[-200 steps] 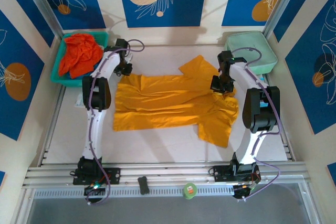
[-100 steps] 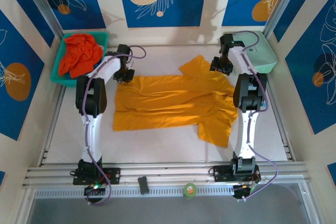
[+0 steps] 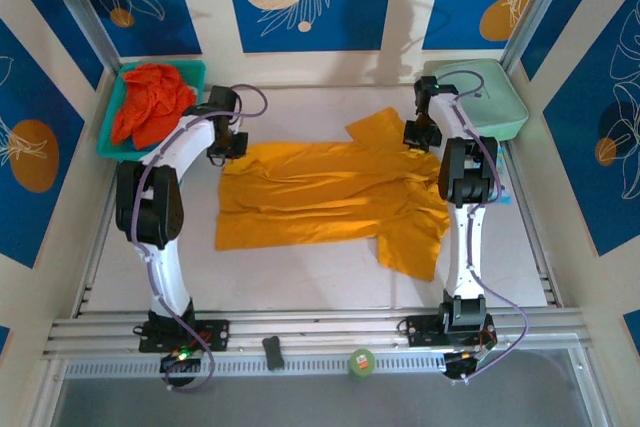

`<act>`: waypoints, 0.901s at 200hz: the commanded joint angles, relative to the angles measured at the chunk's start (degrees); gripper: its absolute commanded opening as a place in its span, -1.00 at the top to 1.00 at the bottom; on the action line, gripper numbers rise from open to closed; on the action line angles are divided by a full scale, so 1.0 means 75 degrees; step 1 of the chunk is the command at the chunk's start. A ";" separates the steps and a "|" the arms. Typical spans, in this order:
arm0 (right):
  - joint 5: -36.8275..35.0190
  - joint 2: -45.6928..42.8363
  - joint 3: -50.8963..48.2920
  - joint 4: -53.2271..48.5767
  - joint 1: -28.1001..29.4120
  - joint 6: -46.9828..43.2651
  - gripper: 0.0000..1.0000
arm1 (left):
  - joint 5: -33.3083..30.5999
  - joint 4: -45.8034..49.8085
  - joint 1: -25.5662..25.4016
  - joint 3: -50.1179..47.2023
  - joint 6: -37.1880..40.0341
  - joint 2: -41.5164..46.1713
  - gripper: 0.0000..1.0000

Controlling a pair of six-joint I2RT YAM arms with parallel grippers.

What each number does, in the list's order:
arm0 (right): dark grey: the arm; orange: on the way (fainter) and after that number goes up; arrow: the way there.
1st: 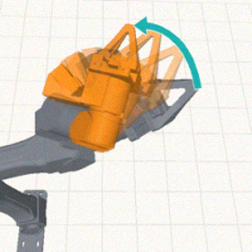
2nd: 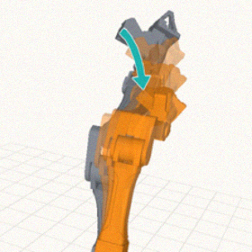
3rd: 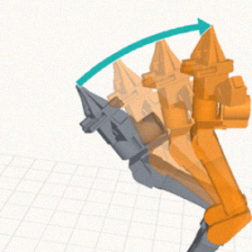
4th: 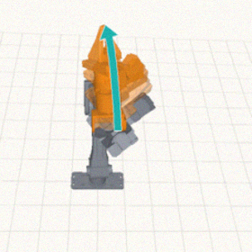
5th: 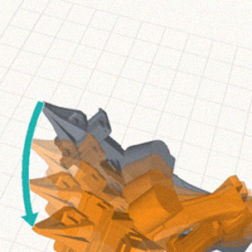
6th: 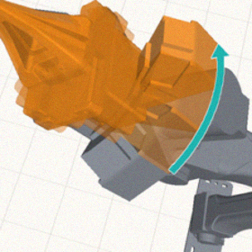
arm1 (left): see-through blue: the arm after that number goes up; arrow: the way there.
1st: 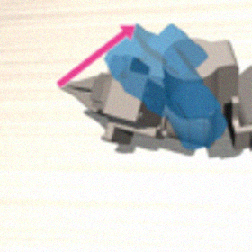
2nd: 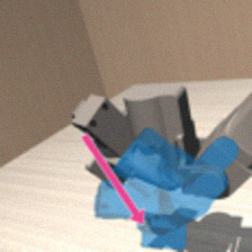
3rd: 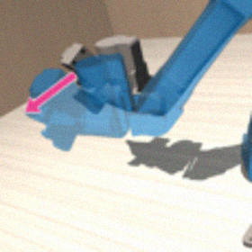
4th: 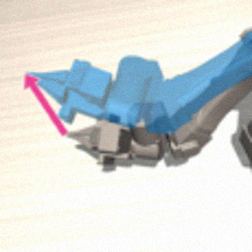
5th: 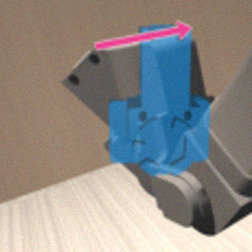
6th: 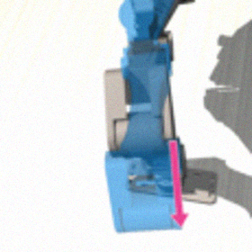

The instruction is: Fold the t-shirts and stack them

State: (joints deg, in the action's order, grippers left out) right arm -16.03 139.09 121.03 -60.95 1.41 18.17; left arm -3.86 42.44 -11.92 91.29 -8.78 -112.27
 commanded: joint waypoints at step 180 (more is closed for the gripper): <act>0.0343 -0.0718 0.0409 -0.0241 0.0064 -0.0872 0.17 | -0.0488 -0.0117 -0.0045 -0.0796 -0.0048 0.0736 1.00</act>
State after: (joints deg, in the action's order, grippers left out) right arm -16.91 125.73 117.82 -60.86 1.91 16.99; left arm -7.97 41.30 -11.92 85.54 -8.95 -108.07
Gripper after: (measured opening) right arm 0.440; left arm 0.061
